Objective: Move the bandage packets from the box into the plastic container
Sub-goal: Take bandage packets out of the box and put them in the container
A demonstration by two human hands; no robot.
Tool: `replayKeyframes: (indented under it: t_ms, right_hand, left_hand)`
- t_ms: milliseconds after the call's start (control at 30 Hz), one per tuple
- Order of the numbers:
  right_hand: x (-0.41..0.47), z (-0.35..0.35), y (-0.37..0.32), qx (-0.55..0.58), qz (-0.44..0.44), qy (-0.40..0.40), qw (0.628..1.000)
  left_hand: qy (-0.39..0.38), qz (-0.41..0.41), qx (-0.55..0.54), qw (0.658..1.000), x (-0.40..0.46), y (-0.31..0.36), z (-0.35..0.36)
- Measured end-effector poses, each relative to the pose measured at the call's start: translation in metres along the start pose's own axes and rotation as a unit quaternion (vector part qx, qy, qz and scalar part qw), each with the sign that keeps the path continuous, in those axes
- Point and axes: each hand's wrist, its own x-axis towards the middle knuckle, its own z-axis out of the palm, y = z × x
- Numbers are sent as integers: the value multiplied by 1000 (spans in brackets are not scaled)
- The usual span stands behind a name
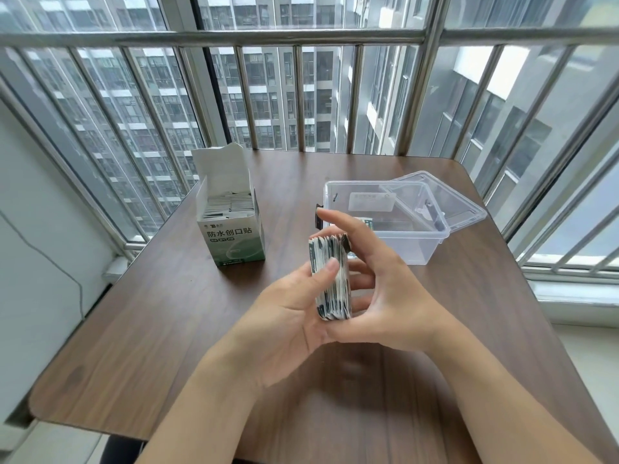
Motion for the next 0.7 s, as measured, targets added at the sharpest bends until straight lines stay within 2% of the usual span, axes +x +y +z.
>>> replayKeyframes:
  t_ms: [133, 233, 300, 367, 500, 567, 700]
  right_hand:
    - [0, 4, 5, -58, 11, -33, 998]
    - [0, 9, 8, -144, 5, -62, 988]
    - [-2, 8, 5, -128, 34, -84, 988]
    - [-4, 1, 1, -63, 65, -95, 991]
    - [1, -23, -16, 19, 70, -45, 996]
    - [5, -37, -26, -10, 62, -39, 997]
    - [14, -61, -41, -93, 47, -94, 990]
  left_hand:
    - [58, 1, 86, 995, 1, -5, 3]
    - [69, -24, 87, 994, -2, -7, 1]
    - [53, -47, 80, 994, -4, -6, -1]
    - [46, -54, 101, 992, -5, -5, -2]
    - [40, -43, 161, 985, -1, 4, -1]
    - [34, -38, 194, 980, 4, 12, 3]
    - [24, 2, 229, 973, 18, 21, 19]
